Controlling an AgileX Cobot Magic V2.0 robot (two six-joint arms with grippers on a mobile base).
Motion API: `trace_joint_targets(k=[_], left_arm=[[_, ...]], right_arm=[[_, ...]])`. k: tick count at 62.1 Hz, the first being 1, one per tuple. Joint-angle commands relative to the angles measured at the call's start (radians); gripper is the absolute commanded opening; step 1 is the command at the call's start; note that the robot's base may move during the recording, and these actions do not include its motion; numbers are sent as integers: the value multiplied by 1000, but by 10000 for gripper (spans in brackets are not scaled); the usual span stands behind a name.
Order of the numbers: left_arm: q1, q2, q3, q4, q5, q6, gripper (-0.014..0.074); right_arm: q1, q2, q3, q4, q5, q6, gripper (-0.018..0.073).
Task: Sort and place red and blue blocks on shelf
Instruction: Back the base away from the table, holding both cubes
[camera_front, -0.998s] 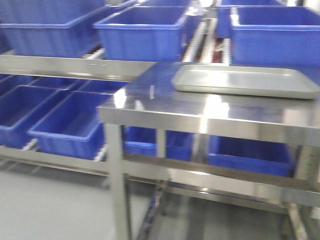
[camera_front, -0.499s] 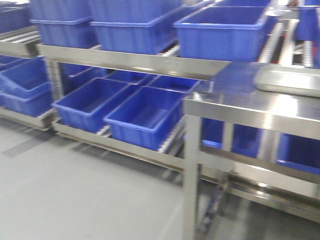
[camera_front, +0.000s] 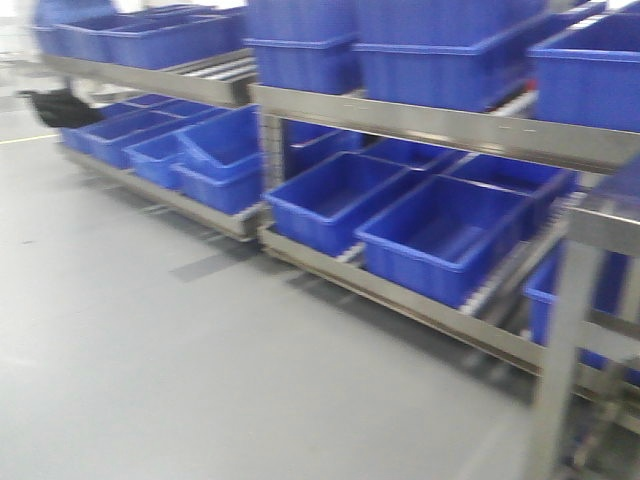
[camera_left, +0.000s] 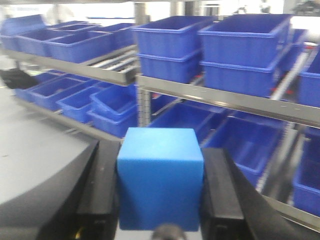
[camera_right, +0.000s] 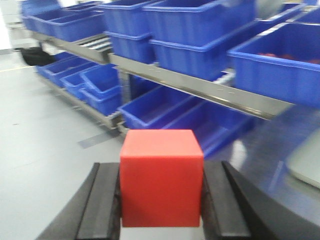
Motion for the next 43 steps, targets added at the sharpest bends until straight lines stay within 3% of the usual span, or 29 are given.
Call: trace_joint_targets(k=[1,43], left_arm=[[1,6,-30,-2,-94,1,188],[1,6,-30,-2,-94,1,188]], right_arm=[[-6,9,-27,0,-87,-8,363],[-6,9,-27,0,-87,-8,363]])
